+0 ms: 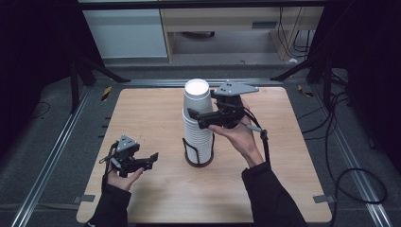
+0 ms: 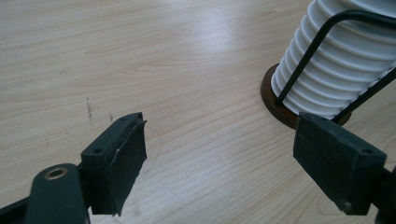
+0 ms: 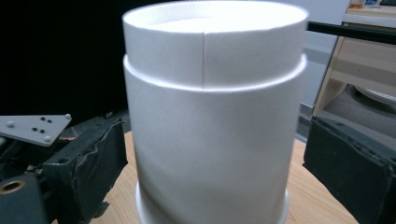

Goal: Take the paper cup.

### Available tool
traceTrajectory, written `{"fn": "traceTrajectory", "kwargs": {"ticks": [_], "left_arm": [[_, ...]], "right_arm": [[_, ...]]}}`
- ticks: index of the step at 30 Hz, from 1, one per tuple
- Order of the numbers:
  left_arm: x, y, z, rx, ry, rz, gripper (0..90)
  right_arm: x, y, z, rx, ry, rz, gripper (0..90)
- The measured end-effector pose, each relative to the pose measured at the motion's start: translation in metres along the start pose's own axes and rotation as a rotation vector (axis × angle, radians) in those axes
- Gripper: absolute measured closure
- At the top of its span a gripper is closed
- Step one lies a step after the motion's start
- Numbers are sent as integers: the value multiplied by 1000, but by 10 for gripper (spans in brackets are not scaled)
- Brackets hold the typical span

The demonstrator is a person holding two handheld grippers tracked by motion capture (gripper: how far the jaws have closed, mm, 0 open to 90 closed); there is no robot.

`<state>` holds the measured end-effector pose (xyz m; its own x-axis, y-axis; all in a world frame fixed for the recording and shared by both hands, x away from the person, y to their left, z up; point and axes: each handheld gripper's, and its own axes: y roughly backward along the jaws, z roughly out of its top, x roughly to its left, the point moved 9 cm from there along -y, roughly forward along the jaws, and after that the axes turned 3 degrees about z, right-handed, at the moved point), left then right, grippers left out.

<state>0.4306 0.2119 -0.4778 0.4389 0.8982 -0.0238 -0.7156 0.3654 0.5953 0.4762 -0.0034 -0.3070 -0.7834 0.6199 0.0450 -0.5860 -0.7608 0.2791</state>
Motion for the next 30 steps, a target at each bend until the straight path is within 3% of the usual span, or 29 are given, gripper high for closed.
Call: {"fn": "traceTrajectory", "kwargs": {"ticks": [17, 20, 30], "left_arm": [[-1, -1, -1, 4, -4, -4, 159], [0, -1, -1, 4, -2, -3, 159], [2, -1, -2, 7, 7, -3, 159]], "right_arm": [[-2, -25, -9, 20, -17, -12, 76], [-1, -25, -9, 15, -13, -3, 128], [1, -24, -8, 21, 10, 3, 139]]}}
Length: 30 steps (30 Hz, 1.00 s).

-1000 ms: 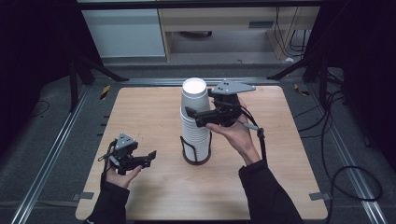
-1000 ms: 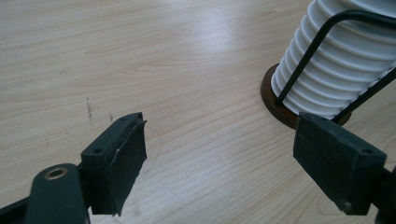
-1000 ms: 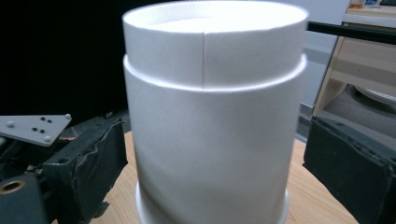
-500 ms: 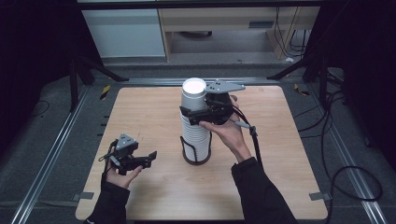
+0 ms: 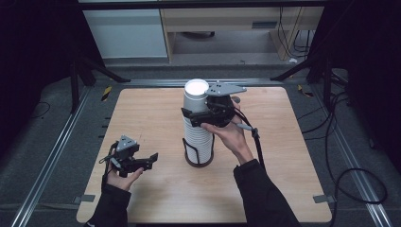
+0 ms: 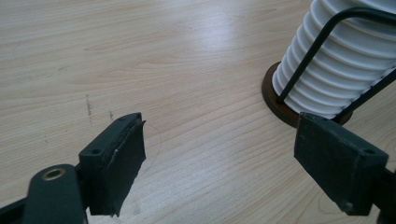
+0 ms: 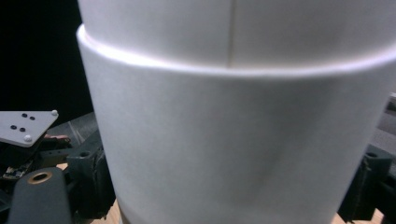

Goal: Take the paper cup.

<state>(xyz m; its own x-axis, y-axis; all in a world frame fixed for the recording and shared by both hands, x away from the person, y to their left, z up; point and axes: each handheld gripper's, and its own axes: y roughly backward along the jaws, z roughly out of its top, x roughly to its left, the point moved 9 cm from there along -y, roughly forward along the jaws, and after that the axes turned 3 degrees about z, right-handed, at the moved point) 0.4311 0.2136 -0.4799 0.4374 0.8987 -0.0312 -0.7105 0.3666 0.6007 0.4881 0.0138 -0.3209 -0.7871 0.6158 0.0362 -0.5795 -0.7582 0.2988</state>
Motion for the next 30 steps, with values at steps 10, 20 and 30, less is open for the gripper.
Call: {"fn": "traceTrajectory", "kwargs": {"ticks": [10, 20, 30], "left_arm": [[1, 0, 0, 2, 1, 1, 157], [0, 0, 0, 2, 1, -2, 157], [0, 1, 0, 0, 3, -4, 157]], "right_arm": [[0, 1, 2, -4, 14, 4, 148], [2, 16, 28, -37, 34, 4, 161], [5, 26, 52, -61, 54, 7, 168]]}}
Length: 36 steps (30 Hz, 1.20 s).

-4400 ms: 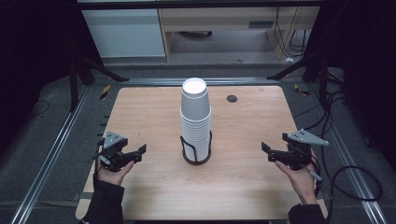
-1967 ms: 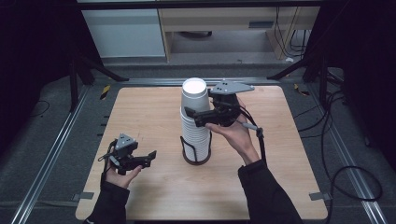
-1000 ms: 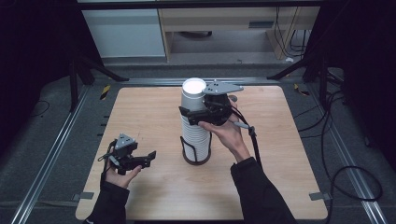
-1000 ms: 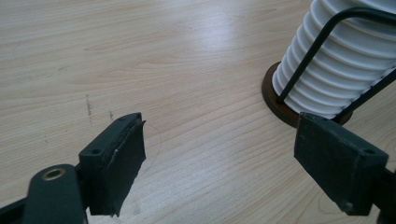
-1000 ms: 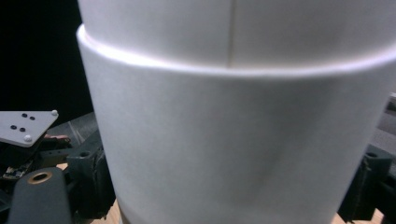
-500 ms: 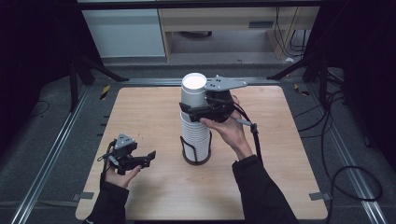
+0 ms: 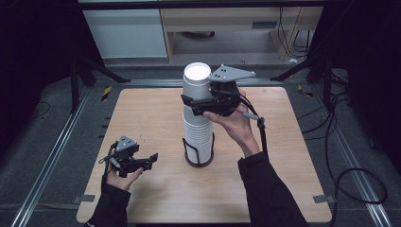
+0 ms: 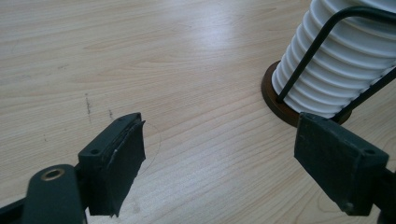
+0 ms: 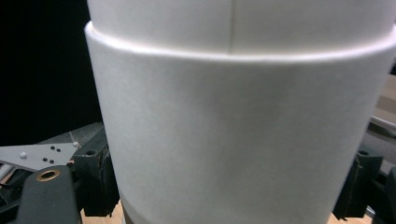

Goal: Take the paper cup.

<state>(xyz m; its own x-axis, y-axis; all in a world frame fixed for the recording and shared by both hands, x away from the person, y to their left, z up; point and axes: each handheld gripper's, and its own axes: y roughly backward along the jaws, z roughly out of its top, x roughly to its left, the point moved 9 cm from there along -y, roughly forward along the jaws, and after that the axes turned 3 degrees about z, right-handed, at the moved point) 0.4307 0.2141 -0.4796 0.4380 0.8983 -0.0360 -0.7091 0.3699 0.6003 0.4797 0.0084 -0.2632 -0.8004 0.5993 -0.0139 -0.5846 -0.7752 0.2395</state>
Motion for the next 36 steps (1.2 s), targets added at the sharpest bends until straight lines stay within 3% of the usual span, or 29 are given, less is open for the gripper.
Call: {"fn": "traceTrajectory", "kwargs": {"ticks": [13, 21, 26, 36], "left_arm": [[0, 2, 2, -9, 4, -6, 157], [0, 4, 3, -12, -1, -9, 157], [-3, 4, 2, -5, -11, -17, 157], [-12, 4, 3, 0, -36, -52, 156]], "right_arm": [[3, 18, 30, -66, 25, 5, 169], [-7, 47, 32, -65, 68, -27, 168], [-17, 75, 19, -67, 69, -45, 167], [-38, 109, -37, 33, 65, -77, 167]]}}
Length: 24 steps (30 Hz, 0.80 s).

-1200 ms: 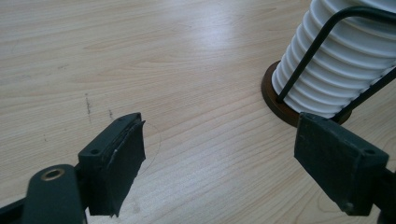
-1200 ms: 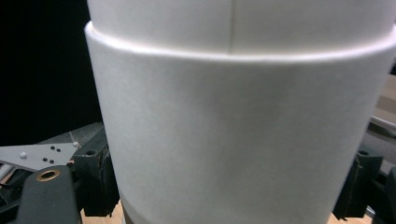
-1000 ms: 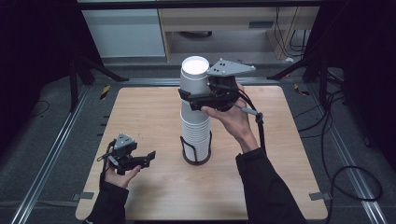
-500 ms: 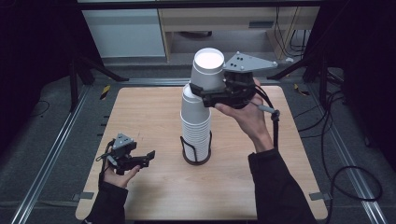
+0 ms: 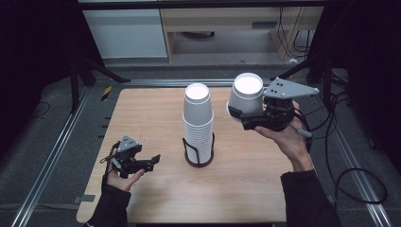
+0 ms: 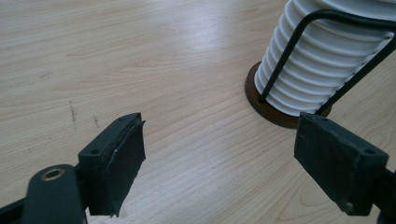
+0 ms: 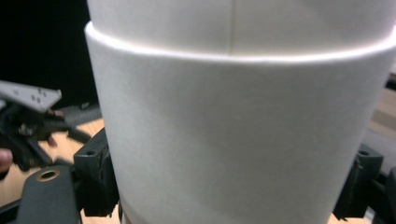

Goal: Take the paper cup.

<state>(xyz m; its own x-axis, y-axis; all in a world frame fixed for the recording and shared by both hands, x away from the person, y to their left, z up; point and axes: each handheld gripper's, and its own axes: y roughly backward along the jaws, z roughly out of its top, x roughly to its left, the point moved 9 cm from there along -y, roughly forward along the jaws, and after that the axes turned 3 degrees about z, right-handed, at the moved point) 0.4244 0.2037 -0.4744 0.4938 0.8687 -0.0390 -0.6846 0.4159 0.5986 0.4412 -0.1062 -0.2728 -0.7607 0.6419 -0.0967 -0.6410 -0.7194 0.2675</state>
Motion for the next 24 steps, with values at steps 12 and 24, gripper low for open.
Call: {"fn": "traceTrajectory", "kwargs": {"ticks": [12, 24], "left_arm": [[-11, -3, -2, 22, -43, -44, 154], [-22, -2, -1, 21, -66, -86, 154]], "right_arm": [[-2, 14, -71, 94, -22, 38, 167], [6, 9, -120, 163, -29, 113, 166]]}}
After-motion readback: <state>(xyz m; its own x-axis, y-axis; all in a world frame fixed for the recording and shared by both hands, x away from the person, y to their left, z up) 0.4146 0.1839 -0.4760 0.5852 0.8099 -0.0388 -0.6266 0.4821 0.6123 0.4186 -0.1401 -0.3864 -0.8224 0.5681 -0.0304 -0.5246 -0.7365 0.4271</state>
